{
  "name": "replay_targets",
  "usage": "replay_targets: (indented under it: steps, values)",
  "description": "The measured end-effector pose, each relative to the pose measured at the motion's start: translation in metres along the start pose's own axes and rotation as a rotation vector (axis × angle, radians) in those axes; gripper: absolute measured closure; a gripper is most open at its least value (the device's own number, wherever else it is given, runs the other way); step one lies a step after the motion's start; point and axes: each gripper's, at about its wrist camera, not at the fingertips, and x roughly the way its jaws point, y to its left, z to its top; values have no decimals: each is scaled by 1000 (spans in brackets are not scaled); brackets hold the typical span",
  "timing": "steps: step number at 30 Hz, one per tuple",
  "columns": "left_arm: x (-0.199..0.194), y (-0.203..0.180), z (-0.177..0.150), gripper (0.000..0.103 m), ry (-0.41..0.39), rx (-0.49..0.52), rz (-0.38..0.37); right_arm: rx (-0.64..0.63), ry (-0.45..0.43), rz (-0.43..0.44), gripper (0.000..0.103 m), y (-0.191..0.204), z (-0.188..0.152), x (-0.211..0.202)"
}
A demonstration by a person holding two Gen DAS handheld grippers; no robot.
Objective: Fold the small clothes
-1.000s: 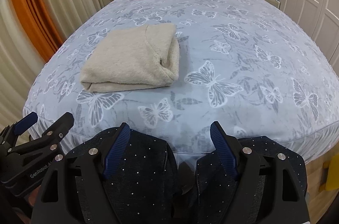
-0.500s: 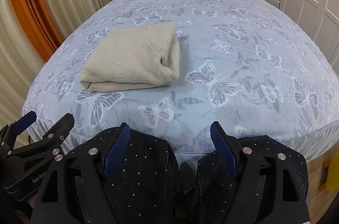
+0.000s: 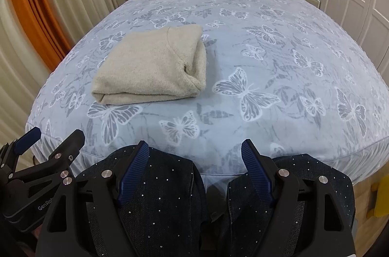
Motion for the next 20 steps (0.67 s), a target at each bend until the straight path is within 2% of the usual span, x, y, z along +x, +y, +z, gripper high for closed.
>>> replay_targets:
  steps: [20]
  values:
    - [3, 4, 0, 5, 18, -5, 20, 0, -3, -6, 23, 4, -3, 1]
